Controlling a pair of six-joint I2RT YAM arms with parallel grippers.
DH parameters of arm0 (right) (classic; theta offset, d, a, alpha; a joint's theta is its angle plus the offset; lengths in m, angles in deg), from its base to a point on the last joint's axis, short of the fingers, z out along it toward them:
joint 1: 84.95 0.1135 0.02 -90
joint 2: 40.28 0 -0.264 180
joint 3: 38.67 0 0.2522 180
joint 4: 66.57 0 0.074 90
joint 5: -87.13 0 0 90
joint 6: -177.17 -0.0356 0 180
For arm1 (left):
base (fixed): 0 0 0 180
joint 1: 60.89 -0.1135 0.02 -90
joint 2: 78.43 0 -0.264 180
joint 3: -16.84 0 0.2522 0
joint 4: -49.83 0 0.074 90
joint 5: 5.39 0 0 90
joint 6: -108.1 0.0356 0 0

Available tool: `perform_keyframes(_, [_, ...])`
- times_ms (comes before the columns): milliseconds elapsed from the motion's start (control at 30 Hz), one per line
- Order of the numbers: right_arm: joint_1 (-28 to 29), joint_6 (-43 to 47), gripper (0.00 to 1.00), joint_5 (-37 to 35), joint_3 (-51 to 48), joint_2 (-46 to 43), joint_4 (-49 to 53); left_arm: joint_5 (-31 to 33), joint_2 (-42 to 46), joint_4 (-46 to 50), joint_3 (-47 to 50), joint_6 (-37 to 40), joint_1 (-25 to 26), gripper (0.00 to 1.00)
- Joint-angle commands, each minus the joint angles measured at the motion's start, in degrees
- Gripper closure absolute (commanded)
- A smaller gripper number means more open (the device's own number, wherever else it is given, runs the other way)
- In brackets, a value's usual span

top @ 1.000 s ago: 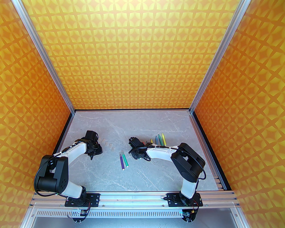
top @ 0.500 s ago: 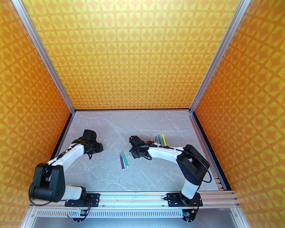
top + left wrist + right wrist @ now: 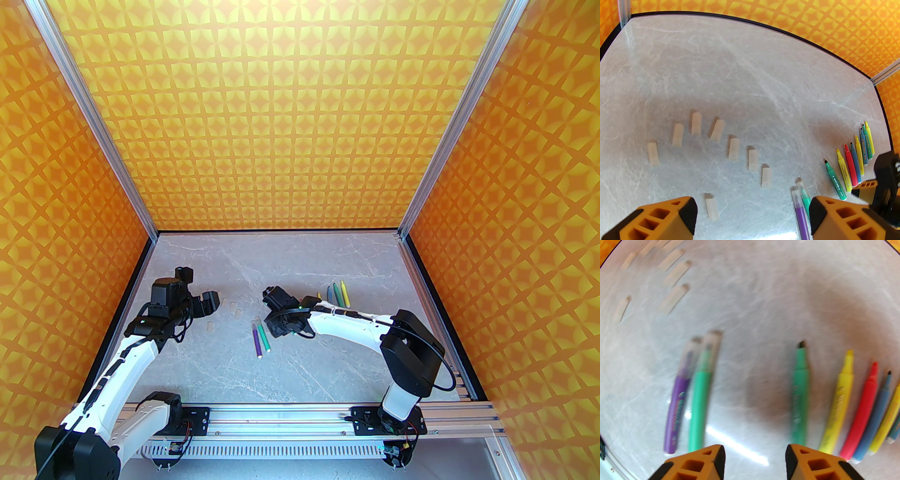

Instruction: Open the pen caps

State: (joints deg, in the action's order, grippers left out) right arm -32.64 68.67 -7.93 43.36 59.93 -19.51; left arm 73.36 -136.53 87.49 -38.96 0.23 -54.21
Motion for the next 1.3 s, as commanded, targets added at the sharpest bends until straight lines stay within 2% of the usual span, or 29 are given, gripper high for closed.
perform_keyframes(0, [1.3, -2.5, 0.53, 3.8, 2.6, 2.5, 2.9, -2.6, -1.1, -3.1, 0.8, 1.3, -0.3, 0.16])
perform_keyframes(567, [3.5, -3.7, 0.56, 5.3, 10.4, 12.9, 6.2, -3.3, -2.3, -7.4, 2.1, 2.5, -0.3, 0.16])
perform_keyframes(867, [3.5, -4.0, 0.61, 1.1, 13.9, 17.3, 10.2, -3.2, -2.2, -8.9, 3.1, 1.8, -0.2, 0.16])
perform_keyframes(1067, [3.5, -4.3, 0.67, -1.8, 16.1, 20.1, 12.8, -3.3, -2.2, -9.8, 3.6, 0.8, -0.3, 0.16])
perform_keyframes(1267, [3.5, -4.1, 0.83, -2.2, 16.4, 20.3, 12.5, -3.3, -2.5, -9.9, 3.8, 0.5, -0.3, 0.16])
